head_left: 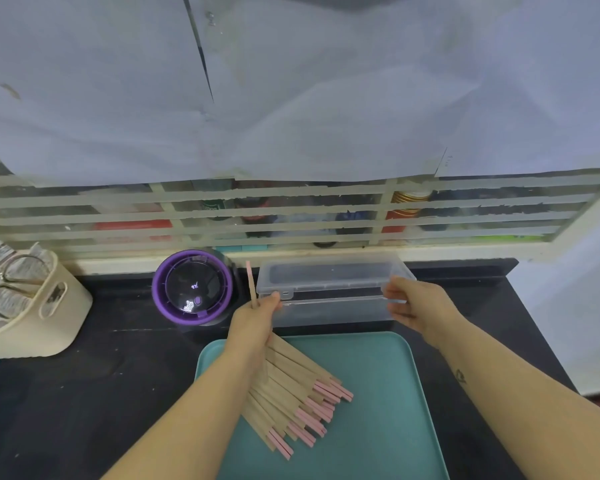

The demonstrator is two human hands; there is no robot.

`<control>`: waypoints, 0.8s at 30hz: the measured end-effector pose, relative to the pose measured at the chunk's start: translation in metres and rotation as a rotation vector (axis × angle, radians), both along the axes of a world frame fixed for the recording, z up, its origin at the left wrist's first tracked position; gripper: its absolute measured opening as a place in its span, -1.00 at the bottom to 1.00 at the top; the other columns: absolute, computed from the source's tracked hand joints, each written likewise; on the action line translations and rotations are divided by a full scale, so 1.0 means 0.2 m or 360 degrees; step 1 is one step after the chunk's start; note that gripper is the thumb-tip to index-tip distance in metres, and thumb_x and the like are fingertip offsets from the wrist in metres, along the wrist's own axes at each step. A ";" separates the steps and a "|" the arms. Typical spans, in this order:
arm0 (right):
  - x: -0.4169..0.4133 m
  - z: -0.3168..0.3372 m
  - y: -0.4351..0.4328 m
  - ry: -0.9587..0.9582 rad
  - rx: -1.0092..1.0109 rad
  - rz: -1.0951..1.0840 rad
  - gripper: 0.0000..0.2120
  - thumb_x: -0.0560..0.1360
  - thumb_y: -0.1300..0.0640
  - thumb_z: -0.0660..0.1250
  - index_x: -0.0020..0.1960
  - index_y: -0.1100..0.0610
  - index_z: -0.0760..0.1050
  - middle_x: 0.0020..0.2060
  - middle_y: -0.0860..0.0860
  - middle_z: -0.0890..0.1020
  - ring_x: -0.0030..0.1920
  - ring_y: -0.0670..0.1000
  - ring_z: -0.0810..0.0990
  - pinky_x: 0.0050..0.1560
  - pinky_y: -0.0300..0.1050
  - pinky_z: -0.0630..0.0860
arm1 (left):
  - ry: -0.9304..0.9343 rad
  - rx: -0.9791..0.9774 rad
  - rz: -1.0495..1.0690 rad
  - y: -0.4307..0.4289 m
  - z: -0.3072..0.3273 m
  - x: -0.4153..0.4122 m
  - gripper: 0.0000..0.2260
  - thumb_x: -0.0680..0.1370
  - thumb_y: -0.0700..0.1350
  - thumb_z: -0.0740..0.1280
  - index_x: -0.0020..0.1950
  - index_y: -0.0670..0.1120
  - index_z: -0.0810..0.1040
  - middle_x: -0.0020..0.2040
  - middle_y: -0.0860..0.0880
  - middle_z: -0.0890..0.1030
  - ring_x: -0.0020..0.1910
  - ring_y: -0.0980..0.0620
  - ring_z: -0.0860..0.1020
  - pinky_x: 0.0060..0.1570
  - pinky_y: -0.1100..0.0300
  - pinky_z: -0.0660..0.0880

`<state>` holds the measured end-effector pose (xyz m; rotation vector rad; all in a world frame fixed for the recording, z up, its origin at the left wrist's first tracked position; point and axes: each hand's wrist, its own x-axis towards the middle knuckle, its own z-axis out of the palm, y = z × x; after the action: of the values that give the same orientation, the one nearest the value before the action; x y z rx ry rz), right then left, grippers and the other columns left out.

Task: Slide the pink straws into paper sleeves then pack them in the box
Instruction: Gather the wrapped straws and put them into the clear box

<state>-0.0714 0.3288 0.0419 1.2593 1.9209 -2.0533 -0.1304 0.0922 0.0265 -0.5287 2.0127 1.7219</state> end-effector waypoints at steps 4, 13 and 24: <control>-0.02 0.04 -0.02 0.0140 0.0683 0.0338 -0.88 0.53 0.11 0.30 0.00 0.11 0.58 -0.13 -0.01 0.63 -0.16 0.00 0.60 -0.04 -0.13 0.51 | 0.0331 -0.0146 -0.0122 0.00 -0.01 0.02 -0.72 0.59 -0.10 0.27 0.29 -0.08 0.51 0.18 -0.03 0.57 0.08 0.02 0.54 0.15 0.23 0.46; -0.03 0.02 -0.12 0.0289 0.1214 0.0796 -0.76 0.51 0.18 0.31 0.17 0.06 0.54 0.05 -0.02 0.60 0.02 -0.05 0.58 -0.04 -0.34 0.45 | 0.0507 -0.0514 -0.0529 0.02 -0.06 0.00 -0.83 0.60 -0.12 0.23 0.18 0.01 0.44 -0.16 0.00 0.51 -0.32 0.16 0.41 -0.42 0.44 0.35; -0.24 0.15 -0.09 0.0491 0.1734 0.0985 -0.74 0.53 0.18 0.27 0.22 0.07 0.51 0.35 -0.03 0.41 0.32 -0.02 0.40 0.30 -0.27 0.22 | 0.0484 -0.0564 -0.0614 0.00 -0.12 -0.01 -0.79 0.59 -0.13 0.25 0.21 -0.03 0.51 0.06 0.01 0.58 -0.19 0.21 0.48 -0.35 0.51 0.33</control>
<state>-0.1199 0.3104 0.0710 0.2197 3.1758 -0.8804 -0.1321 0.0918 0.0018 0.0305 2.4567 1.2797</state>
